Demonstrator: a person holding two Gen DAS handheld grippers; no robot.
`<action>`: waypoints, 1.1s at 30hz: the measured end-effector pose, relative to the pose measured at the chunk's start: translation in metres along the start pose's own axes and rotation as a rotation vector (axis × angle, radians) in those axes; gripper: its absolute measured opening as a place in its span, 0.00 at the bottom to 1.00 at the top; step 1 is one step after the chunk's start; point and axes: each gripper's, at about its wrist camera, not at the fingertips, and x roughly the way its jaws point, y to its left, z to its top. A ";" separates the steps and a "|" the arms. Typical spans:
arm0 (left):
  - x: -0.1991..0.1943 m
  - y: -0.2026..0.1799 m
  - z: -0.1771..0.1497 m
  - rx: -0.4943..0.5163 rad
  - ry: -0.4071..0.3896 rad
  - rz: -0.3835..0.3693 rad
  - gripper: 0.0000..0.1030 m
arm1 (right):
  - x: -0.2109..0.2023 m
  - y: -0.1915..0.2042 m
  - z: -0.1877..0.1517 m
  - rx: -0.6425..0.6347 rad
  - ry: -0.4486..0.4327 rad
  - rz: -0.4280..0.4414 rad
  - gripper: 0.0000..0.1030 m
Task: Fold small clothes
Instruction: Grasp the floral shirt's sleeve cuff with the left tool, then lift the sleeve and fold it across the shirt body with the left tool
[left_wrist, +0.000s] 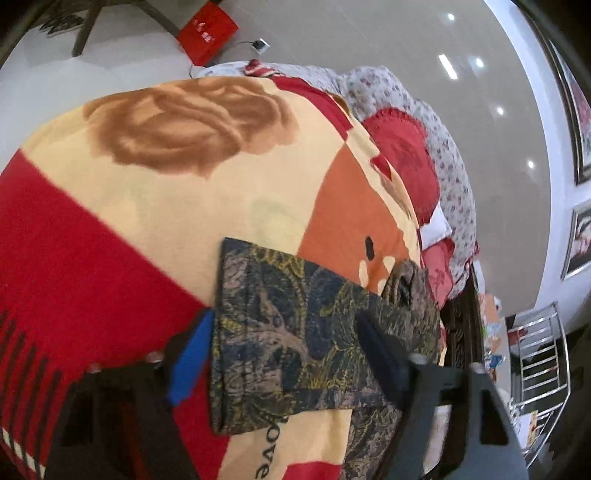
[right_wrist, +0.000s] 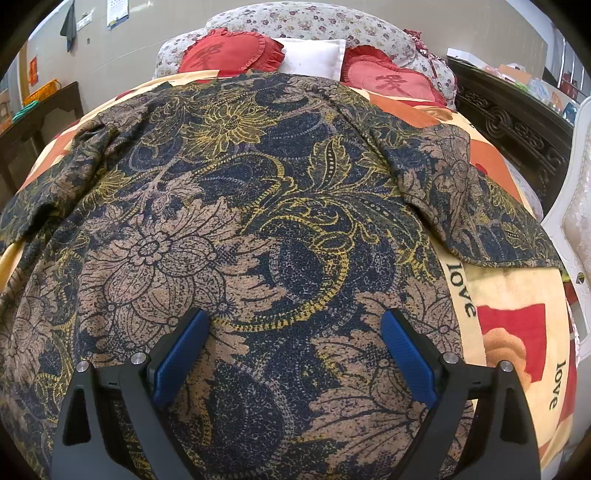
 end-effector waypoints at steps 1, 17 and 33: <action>0.000 -0.003 -0.001 0.016 0.002 0.009 0.61 | 0.000 0.000 0.000 0.000 0.000 -0.001 0.94; -0.019 -0.042 -0.009 0.214 -0.158 0.211 0.08 | 0.000 0.001 0.000 0.000 0.001 -0.001 0.94; -0.174 -0.152 0.041 0.348 -0.501 0.210 0.07 | -0.003 -0.002 0.004 0.005 0.043 0.017 0.93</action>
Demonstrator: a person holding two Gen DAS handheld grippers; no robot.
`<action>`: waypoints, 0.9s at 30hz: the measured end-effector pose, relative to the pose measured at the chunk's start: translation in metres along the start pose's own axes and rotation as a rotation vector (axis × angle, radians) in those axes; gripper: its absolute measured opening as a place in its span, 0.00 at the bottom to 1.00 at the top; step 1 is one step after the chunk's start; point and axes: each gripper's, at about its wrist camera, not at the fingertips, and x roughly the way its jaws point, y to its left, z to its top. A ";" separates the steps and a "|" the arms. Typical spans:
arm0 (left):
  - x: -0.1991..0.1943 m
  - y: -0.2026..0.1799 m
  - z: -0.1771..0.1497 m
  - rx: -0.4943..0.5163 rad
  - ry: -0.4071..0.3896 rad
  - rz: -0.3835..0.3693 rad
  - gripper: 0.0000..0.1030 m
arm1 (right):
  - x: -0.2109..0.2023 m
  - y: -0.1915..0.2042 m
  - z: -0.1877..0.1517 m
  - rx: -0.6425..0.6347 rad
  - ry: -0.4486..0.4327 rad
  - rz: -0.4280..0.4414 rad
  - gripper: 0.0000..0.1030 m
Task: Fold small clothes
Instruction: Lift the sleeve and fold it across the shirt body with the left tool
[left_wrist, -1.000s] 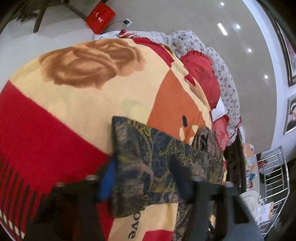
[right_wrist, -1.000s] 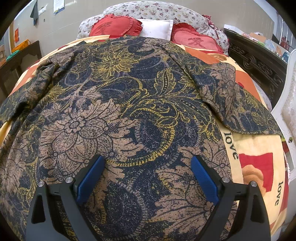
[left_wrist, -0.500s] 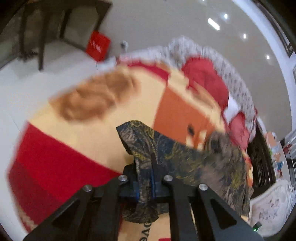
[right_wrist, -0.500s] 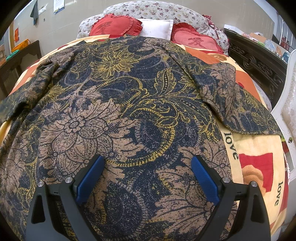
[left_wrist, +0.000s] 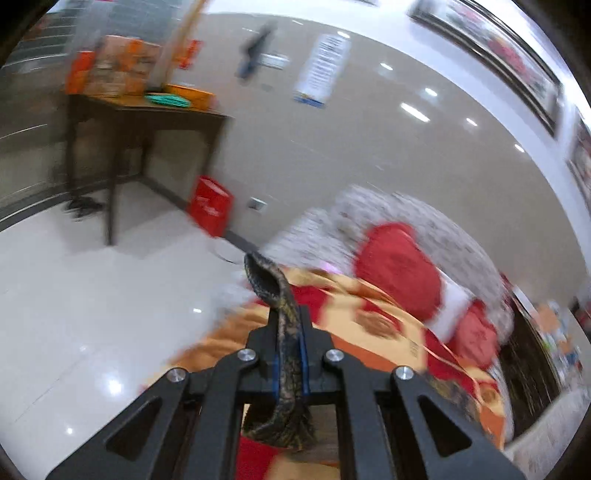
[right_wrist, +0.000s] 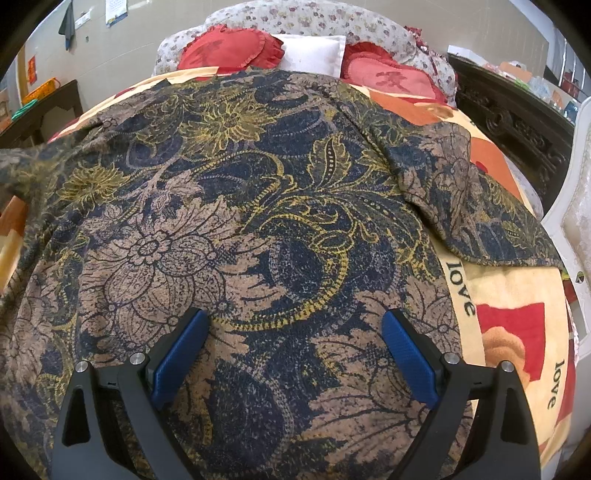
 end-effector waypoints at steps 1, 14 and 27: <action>0.007 -0.026 -0.007 0.041 0.020 -0.039 0.07 | -0.004 -0.003 0.000 0.007 0.007 0.006 0.90; 0.125 -0.405 -0.236 0.459 0.402 -0.638 0.07 | -0.008 -0.037 -0.032 0.119 0.005 0.080 0.91; 0.169 -0.459 -0.393 0.611 0.705 -0.651 0.21 | -0.008 -0.035 -0.032 0.121 0.008 0.088 0.91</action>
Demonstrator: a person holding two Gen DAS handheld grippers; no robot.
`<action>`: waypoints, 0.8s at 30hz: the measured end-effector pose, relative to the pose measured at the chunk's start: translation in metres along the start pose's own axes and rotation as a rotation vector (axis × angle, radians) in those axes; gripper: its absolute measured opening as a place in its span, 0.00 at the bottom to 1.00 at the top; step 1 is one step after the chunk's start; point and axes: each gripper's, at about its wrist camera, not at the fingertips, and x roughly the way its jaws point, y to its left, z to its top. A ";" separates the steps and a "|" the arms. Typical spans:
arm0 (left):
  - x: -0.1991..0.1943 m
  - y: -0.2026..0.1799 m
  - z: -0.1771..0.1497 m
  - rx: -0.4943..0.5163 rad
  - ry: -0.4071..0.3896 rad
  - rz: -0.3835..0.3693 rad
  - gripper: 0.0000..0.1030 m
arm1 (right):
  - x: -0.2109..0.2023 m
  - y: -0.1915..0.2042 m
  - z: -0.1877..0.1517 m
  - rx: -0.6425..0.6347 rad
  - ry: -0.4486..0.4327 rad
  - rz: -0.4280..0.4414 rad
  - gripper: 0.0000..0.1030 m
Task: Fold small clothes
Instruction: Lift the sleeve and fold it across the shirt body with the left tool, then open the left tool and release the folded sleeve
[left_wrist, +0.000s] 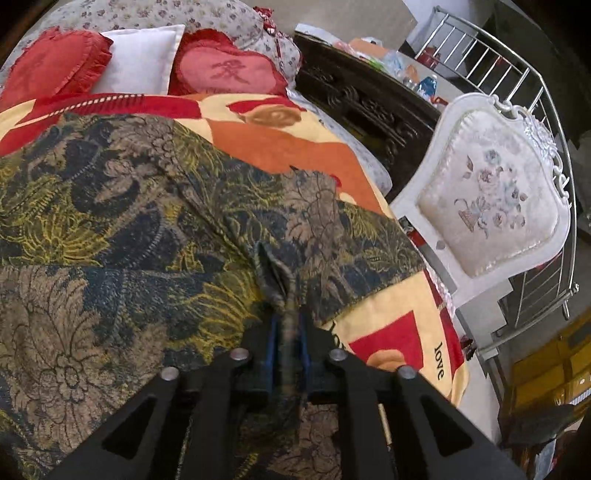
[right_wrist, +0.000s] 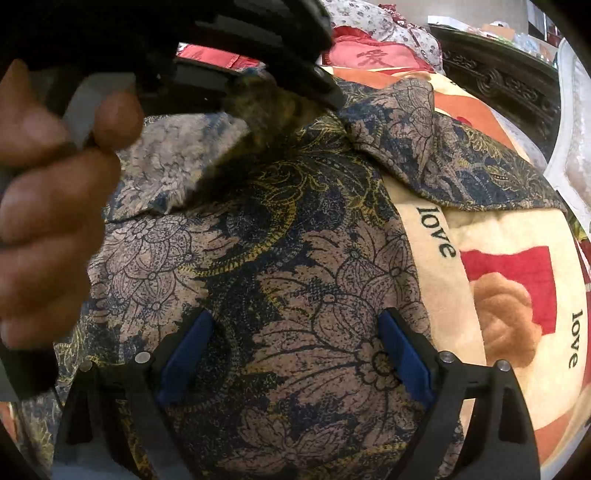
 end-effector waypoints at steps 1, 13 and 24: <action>0.000 0.001 -0.003 -0.007 0.013 -0.006 0.40 | 0.000 0.000 0.000 0.000 0.000 0.000 0.91; -0.124 0.113 -0.038 -0.102 -0.204 0.386 0.56 | -0.021 -0.020 0.024 0.016 -0.055 0.017 0.80; -0.126 0.233 -0.075 -0.305 -0.148 0.726 0.10 | 0.052 -0.007 0.093 -0.139 -0.026 0.008 0.44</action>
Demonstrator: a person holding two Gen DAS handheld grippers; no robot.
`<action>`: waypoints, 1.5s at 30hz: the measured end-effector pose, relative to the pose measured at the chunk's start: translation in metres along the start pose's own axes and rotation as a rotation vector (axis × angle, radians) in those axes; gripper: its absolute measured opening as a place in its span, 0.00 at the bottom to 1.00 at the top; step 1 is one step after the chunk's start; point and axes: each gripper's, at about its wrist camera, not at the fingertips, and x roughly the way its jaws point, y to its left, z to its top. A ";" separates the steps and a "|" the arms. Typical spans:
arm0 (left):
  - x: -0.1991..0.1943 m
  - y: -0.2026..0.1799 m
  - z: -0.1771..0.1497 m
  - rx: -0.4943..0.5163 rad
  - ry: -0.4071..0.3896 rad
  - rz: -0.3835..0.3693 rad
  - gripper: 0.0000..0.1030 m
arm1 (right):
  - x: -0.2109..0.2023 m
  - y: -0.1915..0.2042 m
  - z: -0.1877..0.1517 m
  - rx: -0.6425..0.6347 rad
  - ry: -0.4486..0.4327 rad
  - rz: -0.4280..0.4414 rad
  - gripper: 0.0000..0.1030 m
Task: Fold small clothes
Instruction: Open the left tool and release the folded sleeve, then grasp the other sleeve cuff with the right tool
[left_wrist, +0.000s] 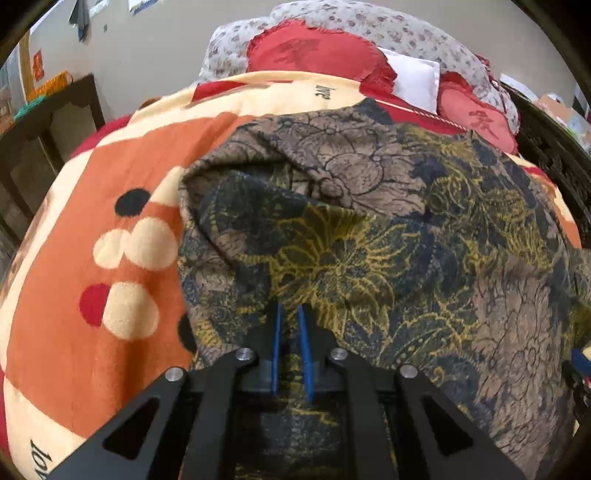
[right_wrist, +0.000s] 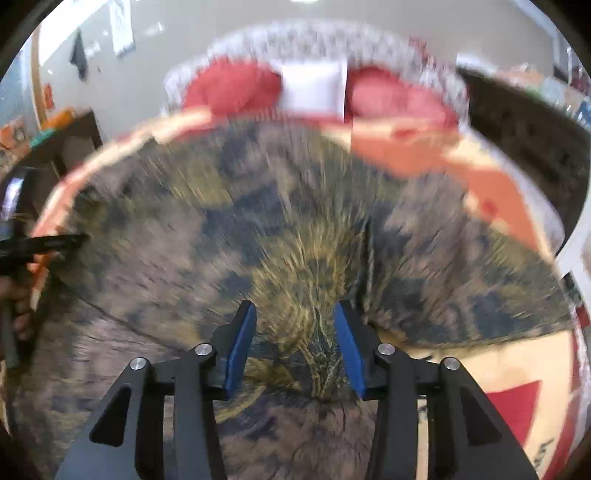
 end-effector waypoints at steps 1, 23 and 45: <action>0.000 0.000 -0.002 0.012 -0.011 -0.005 0.10 | -0.003 0.000 -0.004 -0.014 -0.051 0.000 0.45; -0.083 -0.057 -0.052 0.077 -0.126 -0.148 0.62 | -0.018 -0.012 0.054 0.033 -0.039 0.060 0.60; -0.054 -0.078 -0.092 0.142 -0.065 -0.097 0.81 | 0.001 -0.390 -0.114 1.430 -0.209 0.372 0.60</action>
